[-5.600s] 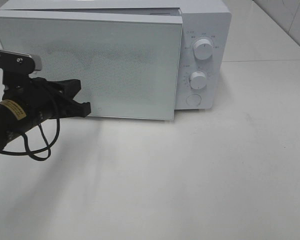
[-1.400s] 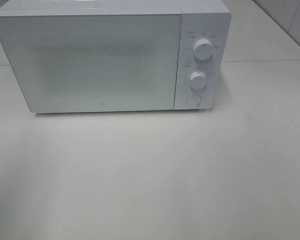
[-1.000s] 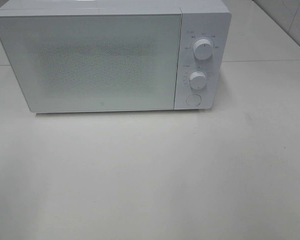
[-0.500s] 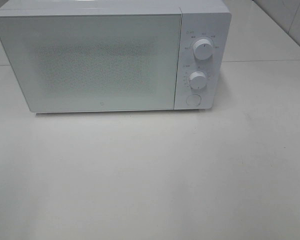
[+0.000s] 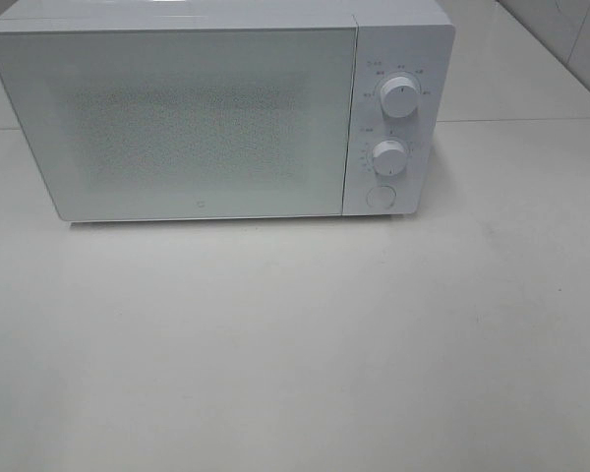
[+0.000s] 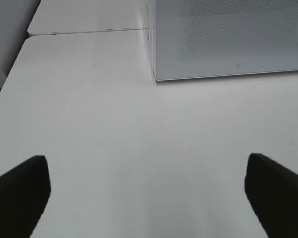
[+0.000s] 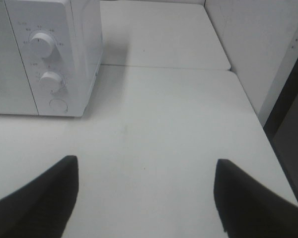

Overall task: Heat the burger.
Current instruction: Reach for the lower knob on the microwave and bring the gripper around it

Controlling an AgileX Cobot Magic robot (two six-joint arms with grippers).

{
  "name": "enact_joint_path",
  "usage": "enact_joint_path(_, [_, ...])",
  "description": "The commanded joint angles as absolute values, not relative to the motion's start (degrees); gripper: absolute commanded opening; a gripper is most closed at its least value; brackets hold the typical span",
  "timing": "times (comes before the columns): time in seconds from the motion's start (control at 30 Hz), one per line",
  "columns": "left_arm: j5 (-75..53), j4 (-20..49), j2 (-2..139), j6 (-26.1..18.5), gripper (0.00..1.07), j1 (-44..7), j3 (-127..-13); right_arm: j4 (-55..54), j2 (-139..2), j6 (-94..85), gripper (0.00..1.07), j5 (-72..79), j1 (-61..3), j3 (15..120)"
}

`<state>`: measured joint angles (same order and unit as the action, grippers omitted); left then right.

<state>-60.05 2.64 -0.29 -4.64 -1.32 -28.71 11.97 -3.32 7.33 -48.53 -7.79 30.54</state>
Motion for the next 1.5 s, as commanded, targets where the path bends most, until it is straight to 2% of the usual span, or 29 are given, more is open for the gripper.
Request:
enact_joint_path(0.03, [-59.5, 2.8, -1.7, -4.5, 1.00, -1.0, -28.6, 15.8, -7.6, 7.0, 0.73, -39.2, -7.4, 30.9])
enact_joint_path(0.2, [-59.5, 2.8, -1.7, -4.5, 1.00, -1.0, -28.6, 19.8, -11.8, 7.3, 0.73, -32.6, -7.4, 30.9])
enact_joint_path(0.63, [-59.5, 2.8, -1.7, -4.5, 1.00, -1.0, -28.6, 19.7, -24.6, 13.4, 0.77, -11.7, -7.4, 30.4])
enact_joint_path(0.83, [-59.5, 2.8, -1.7, -4.5, 1.00, -1.0, -28.6, 19.6, -31.7, 13.6, 0.76, 3.0, -7.4, 25.8])
enact_joint_path(1.1, [-59.5, 2.8, -1.7, -4.5, 1.00, -1.0, -28.6, 19.4, -40.4, 13.8, 0.76, 10.7, -7.4, 22.2])
enact_joint_path(1.5, [-59.5, 2.8, -1.7, -4.5, 1.00, -1.0, -28.6, 7.2, -59.4, 8.4, 0.76, 24.9, -7.4, 21.8])
